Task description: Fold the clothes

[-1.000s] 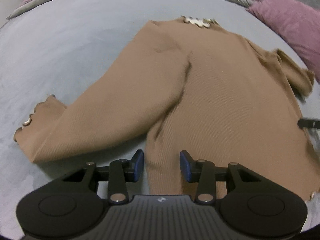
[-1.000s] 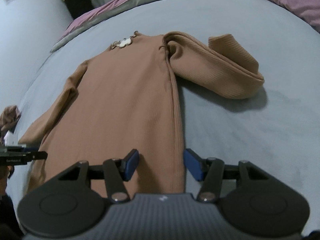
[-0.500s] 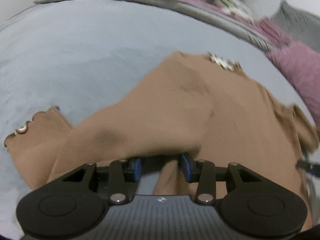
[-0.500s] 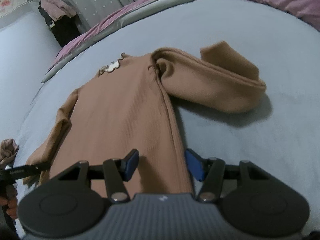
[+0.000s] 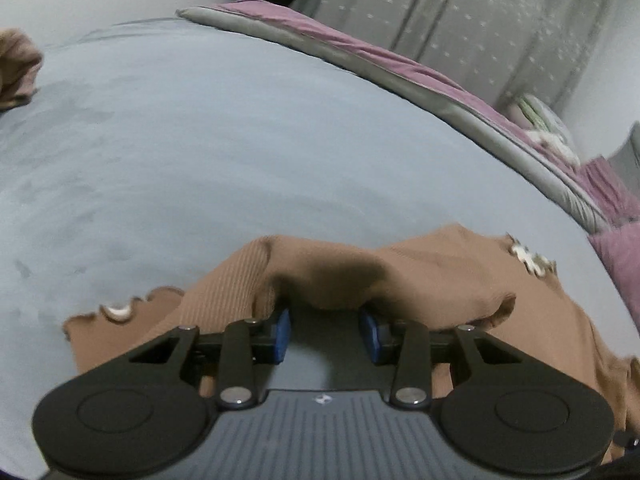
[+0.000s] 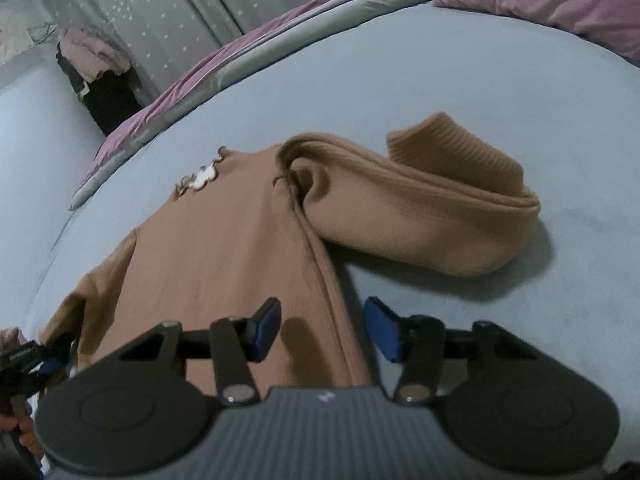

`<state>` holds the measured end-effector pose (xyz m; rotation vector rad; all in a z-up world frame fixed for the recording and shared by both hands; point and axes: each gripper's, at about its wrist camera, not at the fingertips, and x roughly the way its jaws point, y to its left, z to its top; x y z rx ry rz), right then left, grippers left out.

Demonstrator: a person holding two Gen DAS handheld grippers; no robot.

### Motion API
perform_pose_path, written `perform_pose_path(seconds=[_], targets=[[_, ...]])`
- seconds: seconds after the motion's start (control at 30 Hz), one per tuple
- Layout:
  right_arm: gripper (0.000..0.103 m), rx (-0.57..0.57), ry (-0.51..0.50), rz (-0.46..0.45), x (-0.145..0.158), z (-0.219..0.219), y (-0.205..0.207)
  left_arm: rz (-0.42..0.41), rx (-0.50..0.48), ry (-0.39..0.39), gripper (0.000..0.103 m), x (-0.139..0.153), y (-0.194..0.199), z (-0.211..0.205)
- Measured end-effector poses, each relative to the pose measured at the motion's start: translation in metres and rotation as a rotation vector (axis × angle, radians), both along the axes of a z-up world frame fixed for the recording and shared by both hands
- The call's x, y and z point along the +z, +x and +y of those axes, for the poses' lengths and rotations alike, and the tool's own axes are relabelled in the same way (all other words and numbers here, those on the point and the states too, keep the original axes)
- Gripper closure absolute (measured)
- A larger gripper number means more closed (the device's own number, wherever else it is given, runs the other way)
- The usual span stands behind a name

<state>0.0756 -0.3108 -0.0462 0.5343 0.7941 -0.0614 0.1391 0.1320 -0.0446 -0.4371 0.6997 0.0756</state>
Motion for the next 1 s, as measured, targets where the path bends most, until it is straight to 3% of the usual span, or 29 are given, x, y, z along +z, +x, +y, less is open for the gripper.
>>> perform_pose_path(seconds=[0.27,0.4,0.47,0.6,0.83,1.0], targets=[[0.059,-0.072,-0.008,-0.023,-0.003,-0.01,0.005,-0.102,0.156,0.072,0.071,0.005,-0.001,0.011],[0.058,-0.084,-0.008,-0.024,-0.003,-0.013,0.006,-0.072,0.272,0.258,0.071,0.009,0.001,0.008],[0.057,-0.087,-0.009,-0.023,-0.002,-0.014,0.006,-0.054,0.281,0.234,0.071,0.01,0.003,0.012],[0.054,-0.089,-0.028,-0.015,0.004,-0.012,0.001,-0.041,0.238,0.157,0.071,0.015,0.001,0.008],[0.047,-0.106,-0.046,-0.018,0.023,-0.017,-0.017,-0.03,0.109,0.142,0.064,0.028,-0.009,-0.017],[0.032,-0.133,-0.045,-0.025,0.031,-0.026,-0.033,-0.003,-0.011,0.129,0.054,0.028,-0.022,-0.039]])
